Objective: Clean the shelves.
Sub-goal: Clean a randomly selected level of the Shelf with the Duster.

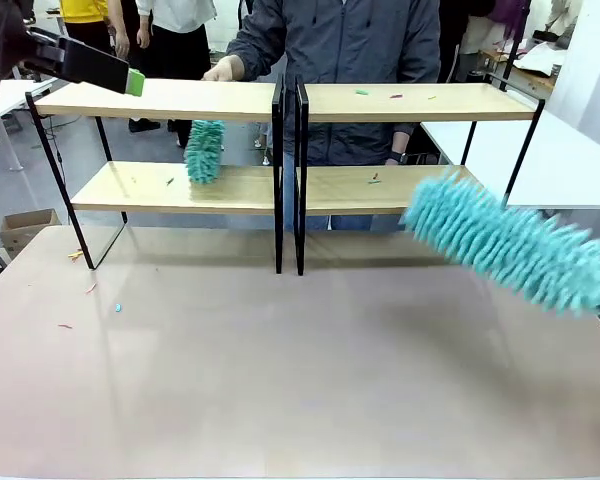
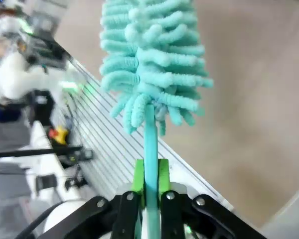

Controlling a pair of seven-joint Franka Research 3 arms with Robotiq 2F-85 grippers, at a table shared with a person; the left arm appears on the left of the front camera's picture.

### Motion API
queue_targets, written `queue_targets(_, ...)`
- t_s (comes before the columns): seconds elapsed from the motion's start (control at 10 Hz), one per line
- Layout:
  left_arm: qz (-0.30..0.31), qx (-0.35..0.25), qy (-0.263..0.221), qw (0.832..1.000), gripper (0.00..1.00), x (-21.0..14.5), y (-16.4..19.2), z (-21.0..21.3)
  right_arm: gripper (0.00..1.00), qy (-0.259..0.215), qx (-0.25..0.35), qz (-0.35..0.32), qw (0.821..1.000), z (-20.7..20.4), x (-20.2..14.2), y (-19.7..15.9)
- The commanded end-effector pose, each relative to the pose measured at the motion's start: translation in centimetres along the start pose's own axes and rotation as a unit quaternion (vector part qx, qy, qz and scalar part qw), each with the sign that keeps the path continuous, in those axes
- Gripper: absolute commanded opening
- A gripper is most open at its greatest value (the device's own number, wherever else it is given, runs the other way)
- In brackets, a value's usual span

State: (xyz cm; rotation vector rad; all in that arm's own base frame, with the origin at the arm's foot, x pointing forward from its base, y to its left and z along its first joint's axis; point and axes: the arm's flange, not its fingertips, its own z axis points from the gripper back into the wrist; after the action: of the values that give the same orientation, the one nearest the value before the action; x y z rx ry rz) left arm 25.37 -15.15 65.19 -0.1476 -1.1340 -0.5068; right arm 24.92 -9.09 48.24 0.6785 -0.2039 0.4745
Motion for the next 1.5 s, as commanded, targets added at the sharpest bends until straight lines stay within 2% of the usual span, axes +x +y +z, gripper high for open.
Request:
queue_targets(0.0,-0.001,0.001,-0.003,1.0,1.0,-0.3,0.0,0.0,0.12,0.08,-0.035,-0.014,0.996,-7.8,0.1,-0.9)
queue_targets(0.1,-0.001,0.001,-0.003,1.0,1.0,-0.3,0.0,0.0,0.12,0.073,-0.061,-0.028,0.995,-7.8,0.3,-1.0)
queue_targets(0.2,-0.001,0.001,-0.003,1.0,1.0,-0.3,0.0,0.0,0.12,0.051,-0.015,-0.004,0.999,-2.6,1.7,-0.7)
queue_targets(0.3,-0.001,0.001,-0.003,1.0,1.0,-0.3,0.0,0.0,0.12,0.076,-0.032,-0.012,0.996,-4.3,3.0,-1.4)
queue_targets(0.4,-0.001,0.001,-0.003,1.0,1.0,-0.3,0.0,0.0,0.12,0.11,-0.099,-0.048,0.988,-4.1,3.3,-0.8)
queue_targets(0.7,-0.001,0.001,-0.003,1.0,1.0,-0.3,0.0,0.0,0.12,0.125,-0.127,-0.105,0.978,-10.2,6.8,-2.2)
queue_targets(1.0,-0.001,0.001,-0.003,1.0,1.0,-0.3,0.0,0.0,0.12,0.081,-0.153,-0.178,0.969,-14.0,9.7,-4.1)
queue_targets(1.2,-0.001,0.001,-0.003,1.0,1.0,-0.3,0.0,0.0,0.12,0.055,-0.15,-0.194,0.968,-15.6,11.0,-4.4)
queue_targets(1.4,-0.001,0.001,-0.003,1.0,1.0,-0.3,0.0,0.0,0.12,0.004,-0.12,-0.189,0.975,-16.4,11.7,-4.1)
